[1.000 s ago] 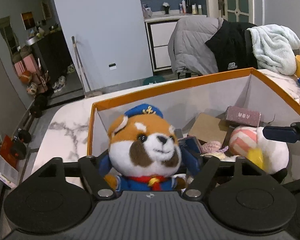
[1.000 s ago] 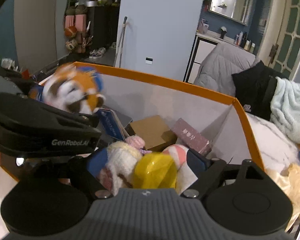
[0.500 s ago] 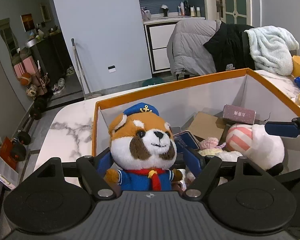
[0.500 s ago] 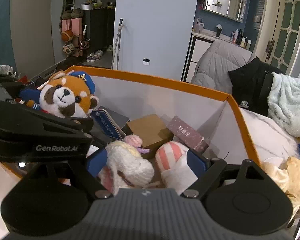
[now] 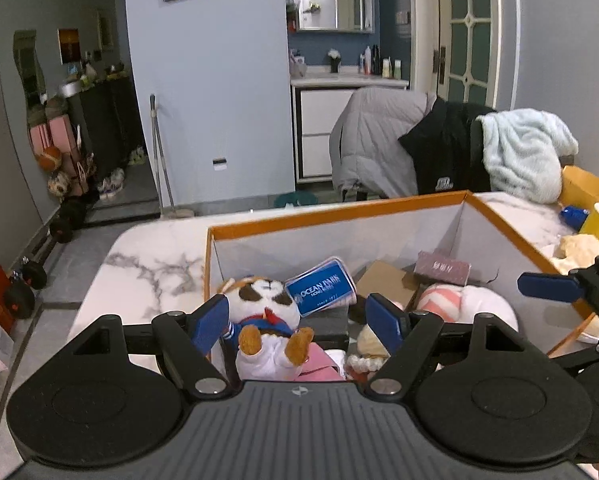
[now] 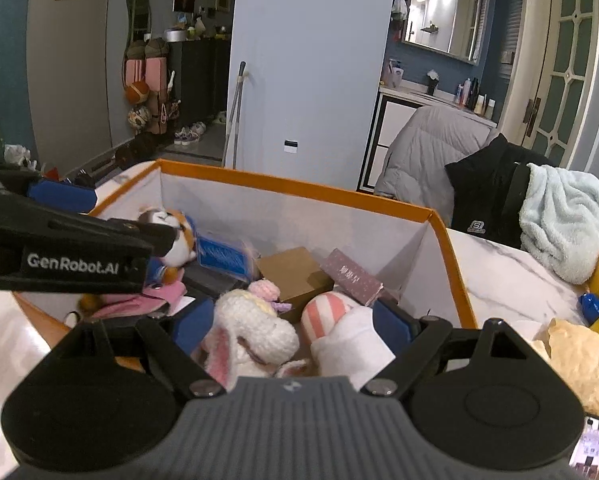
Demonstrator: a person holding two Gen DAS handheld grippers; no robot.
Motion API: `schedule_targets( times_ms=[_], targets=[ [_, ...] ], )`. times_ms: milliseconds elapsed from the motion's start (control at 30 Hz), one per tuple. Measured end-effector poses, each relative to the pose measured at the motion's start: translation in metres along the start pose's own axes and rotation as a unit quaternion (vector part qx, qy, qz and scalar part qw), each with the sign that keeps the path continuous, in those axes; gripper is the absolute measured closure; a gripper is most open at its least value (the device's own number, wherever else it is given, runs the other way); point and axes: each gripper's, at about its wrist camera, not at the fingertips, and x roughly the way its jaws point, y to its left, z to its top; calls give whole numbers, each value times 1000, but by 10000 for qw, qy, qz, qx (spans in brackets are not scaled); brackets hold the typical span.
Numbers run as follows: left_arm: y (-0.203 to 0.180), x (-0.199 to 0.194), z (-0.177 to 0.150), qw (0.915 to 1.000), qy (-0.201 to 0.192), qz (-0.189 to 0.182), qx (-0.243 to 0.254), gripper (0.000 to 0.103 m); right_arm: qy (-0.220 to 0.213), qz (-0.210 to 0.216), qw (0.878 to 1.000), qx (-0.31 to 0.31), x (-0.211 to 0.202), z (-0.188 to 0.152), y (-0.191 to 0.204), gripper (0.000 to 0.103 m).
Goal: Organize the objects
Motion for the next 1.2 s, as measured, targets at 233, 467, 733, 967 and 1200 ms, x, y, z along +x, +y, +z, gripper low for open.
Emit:
schedule_targets(
  times_ms=[233,467,733,967,1200],
  targets=[
    [1,-34,1,9990,-366,-181,-158,12,-100,73,9997,202,-24,-5,-3,16],
    [7,-65,-4,9970,-710,-114,-290,6,-205,106,9992,336,-51,-18,-4,16],
    [0,-90,-10,9962,-864,50,9,0,-387,-33,9989,277,-77,-33,2,16],
    [4,-88,-24,9980,-569,-24,-267,0,-367,-149,9990,205,-94,-44,3,13],
    [3,-87,-37,9991,-324,110,-245,0,-378,-354,9986,113,-112,-56,6,12]
  ],
)
